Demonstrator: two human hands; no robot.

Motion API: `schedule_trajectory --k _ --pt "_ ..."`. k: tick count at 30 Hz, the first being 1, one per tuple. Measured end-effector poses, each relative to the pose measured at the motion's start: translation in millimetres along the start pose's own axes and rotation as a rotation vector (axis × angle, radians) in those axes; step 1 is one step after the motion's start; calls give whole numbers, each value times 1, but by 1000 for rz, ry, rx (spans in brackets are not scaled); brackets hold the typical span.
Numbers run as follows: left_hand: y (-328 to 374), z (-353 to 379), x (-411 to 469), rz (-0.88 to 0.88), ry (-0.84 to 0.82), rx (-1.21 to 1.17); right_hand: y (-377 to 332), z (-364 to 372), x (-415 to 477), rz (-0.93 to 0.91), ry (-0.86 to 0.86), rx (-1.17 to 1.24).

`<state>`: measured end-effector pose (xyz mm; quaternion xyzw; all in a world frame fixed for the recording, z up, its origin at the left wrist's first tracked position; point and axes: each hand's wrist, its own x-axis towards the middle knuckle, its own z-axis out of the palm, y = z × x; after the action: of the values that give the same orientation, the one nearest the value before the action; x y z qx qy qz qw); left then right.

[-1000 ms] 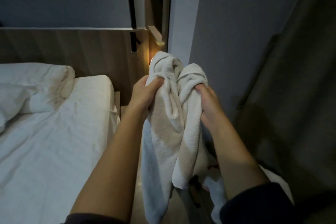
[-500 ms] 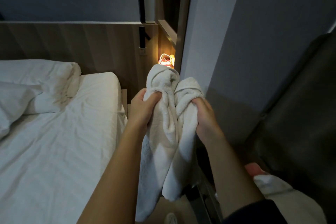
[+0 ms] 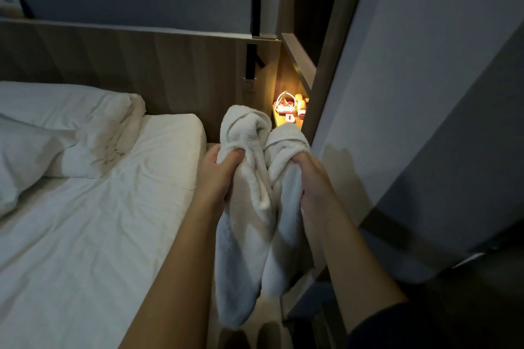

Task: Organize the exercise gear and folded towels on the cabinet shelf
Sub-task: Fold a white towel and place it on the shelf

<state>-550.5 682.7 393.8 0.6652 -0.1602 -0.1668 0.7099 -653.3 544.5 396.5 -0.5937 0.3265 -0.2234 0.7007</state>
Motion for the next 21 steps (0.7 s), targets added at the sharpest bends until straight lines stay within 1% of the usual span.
schedule_trajectory --k 5,10,15,17,19,21 --pt "-13 5 69 -10 -5 51 -6 18 63 15 16 -39" --pt "-19 17 169 -15 -59 53 -17 41 153 -3 67 -33" --pt "-19 24 275 -68 -170 47 -31 67 242 15 163 -17" --pt "-17 26 311 -75 -219 28 -35 76 272 19 200 58" --pt "-17 31 343 -81 -264 20 -40 83 300 59 244 87" --pt "-20 37 369 -93 -300 28 -44 85 323 96 276 62"
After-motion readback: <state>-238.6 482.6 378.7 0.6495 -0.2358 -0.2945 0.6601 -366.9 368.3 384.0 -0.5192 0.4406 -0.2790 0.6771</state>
